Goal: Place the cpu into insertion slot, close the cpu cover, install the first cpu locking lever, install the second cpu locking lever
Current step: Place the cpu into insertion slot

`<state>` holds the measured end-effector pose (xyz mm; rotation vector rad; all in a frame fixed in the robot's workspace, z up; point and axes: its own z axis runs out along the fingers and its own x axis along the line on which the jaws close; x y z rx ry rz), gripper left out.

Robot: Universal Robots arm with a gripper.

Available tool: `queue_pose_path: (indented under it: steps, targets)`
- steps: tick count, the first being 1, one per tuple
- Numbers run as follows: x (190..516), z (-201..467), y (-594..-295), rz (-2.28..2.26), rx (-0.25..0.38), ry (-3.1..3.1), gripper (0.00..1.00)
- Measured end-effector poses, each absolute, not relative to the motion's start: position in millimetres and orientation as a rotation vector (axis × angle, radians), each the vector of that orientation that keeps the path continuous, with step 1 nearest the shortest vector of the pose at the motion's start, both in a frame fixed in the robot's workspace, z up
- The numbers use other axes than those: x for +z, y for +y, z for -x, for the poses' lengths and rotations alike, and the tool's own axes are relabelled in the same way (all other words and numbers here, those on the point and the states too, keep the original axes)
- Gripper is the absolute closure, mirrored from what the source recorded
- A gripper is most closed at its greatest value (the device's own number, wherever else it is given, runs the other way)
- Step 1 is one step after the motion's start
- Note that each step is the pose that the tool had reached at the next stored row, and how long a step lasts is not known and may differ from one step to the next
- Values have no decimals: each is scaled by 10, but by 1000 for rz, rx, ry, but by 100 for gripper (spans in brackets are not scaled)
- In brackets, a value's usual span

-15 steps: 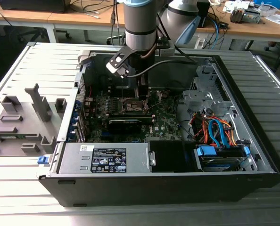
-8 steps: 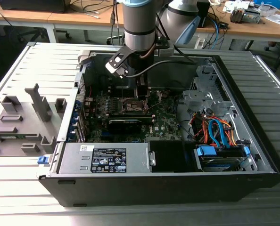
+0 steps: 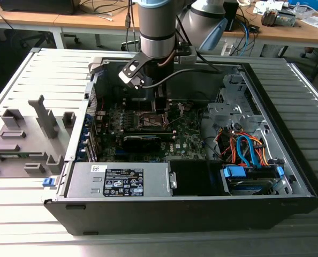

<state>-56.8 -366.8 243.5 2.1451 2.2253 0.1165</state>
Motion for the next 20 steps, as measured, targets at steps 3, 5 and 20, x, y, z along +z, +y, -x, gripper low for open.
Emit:
queue_pose_path:
  steps: [3,5,20]
  targets:
    - [2434,575,-3668,-2145,116,2225,46]
    - [2433,579,-3668,-2145,117,2225,46]
    - [2422,625,-3668,-2145,116,2225,46]
